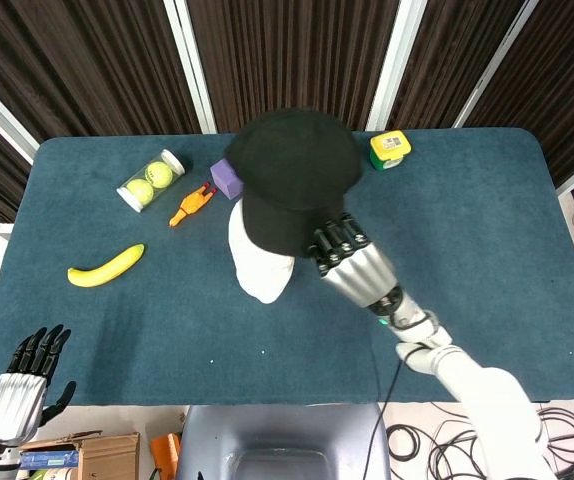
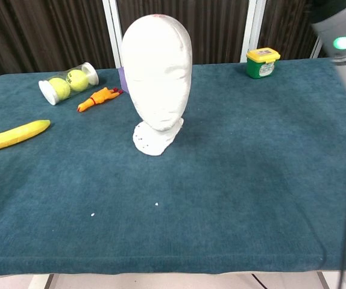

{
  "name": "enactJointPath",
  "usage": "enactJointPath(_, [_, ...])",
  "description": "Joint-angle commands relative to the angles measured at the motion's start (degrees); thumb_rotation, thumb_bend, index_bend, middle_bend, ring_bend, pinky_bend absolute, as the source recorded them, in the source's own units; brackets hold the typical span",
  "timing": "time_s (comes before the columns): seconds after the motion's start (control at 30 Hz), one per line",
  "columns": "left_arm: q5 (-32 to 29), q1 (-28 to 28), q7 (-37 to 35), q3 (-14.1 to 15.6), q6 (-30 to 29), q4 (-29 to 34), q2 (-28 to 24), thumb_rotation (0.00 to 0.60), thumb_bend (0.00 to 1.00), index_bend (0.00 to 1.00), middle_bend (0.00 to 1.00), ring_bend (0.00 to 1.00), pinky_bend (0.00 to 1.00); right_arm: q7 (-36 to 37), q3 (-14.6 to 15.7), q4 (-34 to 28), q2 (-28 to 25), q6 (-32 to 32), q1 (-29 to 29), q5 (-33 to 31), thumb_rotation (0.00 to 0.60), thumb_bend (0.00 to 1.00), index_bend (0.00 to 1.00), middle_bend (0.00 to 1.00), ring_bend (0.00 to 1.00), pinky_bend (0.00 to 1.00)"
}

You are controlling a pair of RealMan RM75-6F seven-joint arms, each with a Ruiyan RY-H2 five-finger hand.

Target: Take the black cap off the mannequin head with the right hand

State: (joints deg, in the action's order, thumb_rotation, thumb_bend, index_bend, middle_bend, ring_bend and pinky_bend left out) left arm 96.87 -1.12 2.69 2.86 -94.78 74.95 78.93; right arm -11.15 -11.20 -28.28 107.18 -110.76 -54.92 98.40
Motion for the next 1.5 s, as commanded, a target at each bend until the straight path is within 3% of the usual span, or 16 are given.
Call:
enactJointPath(0.03, [0.0,-0.2,-0.4,-0.1,0.3,-0.3,0.2,0.6,0.35,0.0,0.08,0.05,0.14,0.9,2.8,1.6,-3.0,1.3,6.0,-0.9,0.6,0.37,1.0,0.85,0.64,0.65])
enactJointPath(0.23, [0.0,-0.4,-0.3,0.2,1.2,-0.8,1.0,0.6,0.35,0.0,0.08,0.05,0.14,6.0,6.3,8.7,-1.0,5.8,13.2,-2.0,0.6,0.37,1.0,0.85,0.64,0.65])
enactJointPath(0.4, [-0.6,-0.4,0.0,0.0,1.7,-0.3,1.0,0.6,0.35,0.0,0.08,0.05,0.14,10.6,8.3,14.6,4.1,12.2,16.5,-2.7,0.6,0.36,0.98,0.85,0.64,0.65])
enactJointPath(0.53, [-0.8,-0.4,0.0,0.1,2.1,-0.3,1.2,0.6,0.35,0.0,0.08,0.05,0.14,15.4,9.0,15.8,8.1,15.6,18.1,-3.3,0.6,0.36,0.92,0.85,0.61,0.64])
enactJointPath(0.6, [-1.1,-0.4,0.2,0.1,2.4,-0.4,1.2,0.6,0.35,0.0,0.08,0.05,0.14,16.7,9.8,16.5,9.6,17.1,19.1,-3.2,0.6,0.36,0.85,0.81,0.56,0.6])
enactJointPath(0.63, [-1.2,-0.4,0.2,0.1,2.4,-0.4,1.3,0.6,0.35,0.0,0.08,0.05,0.14,16.9,10.2,16.6,10.1,18.4,19.7,-3.2,0.6,0.36,0.76,0.76,0.5,0.55])
enactJointPath(0.7, [-1.3,-0.3,0.0,0.1,2.5,-0.5,1.3,0.6,0.35,0.0,0.08,0.05,0.14,17.3,11.5,16.3,10.4,21.5,21.0,-2.7,0.6,0.33,0.56,0.62,0.37,0.45])
enactJointPath(0.77, [-1.5,-0.3,-0.5,0.1,2.6,-0.8,1.3,0.6,0.35,0.0,0.08,0.05,0.14,17.6,12.6,15.1,9.9,24.6,22.5,-2.6,0.6,0.23,0.26,0.44,0.21,0.33])
enactJointPath(0.8, [-1.6,-0.3,-0.7,0.1,2.7,-0.9,1.3,0.6,0.35,0.0,0.08,0.05,0.14,17.7,13.0,14.2,9.4,26.1,23.3,-2.5,0.6,0.2,0.18,0.38,0.15,0.29])
enactJointPath(0.87, [-1.7,-0.3,-1.1,0.2,2.8,-1.2,1.4,0.6,0.35,0.0,0.08,0.05,0.14,18.3,14.2,11.5,7.8,28.2,24.6,-2.2,0.6,0.12,0.02,0.15,0.02,0.15])
enactJointPath(0.97, [-1.8,-0.2,-1.4,0.2,2.8,-1.7,1.3,0.6,0.35,0.0,0.08,0.05,0.14,18.6,15.7,5.0,4.1,29.4,26.6,-1.7,0.6,0.07,0.0,0.01,0.0,0.03])
enactJointPath(1.1, [-1.9,-0.1,-1.5,0.1,2.8,-1.8,1.2,0.6,0.35,0.0,0.08,0.05,0.14,17.0,18.0,-5.9,-2.2,30.0,28.5,-0.7,0.6,0.05,0.0,0.0,0.0,0.0])
enactJointPath(1.3, [-1.8,0.0,-1.7,0.1,2.4,-2.0,1.0,0.6,0.35,0.0,0.08,0.05,0.14,9.6,22.5,-28.9,-15.6,32.2,30.7,1.0,0.6,0.01,0.0,0.0,0.0,0.0])
enactJointPath(1.43, [-1.7,0.0,-2.1,0.3,2.4,-1.9,0.6,0.6,0.34,0.0,0.07,0.05,0.14,7.5,24.9,-45.7,-25.7,37.3,30.5,-0.7,0.6,0.0,0.0,0.0,0.0,0.0])
enactJointPath(1.5, [-1.6,0.1,-2.1,0.3,2.3,-1.8,0.6,0.6,0.34,0.0,0.07,0.05,0.14,7.0,25.1,-47.5,-26.9,37.7,30.5,-0.9,0.6,0.0,0.0,0.0,0.0,0.0])
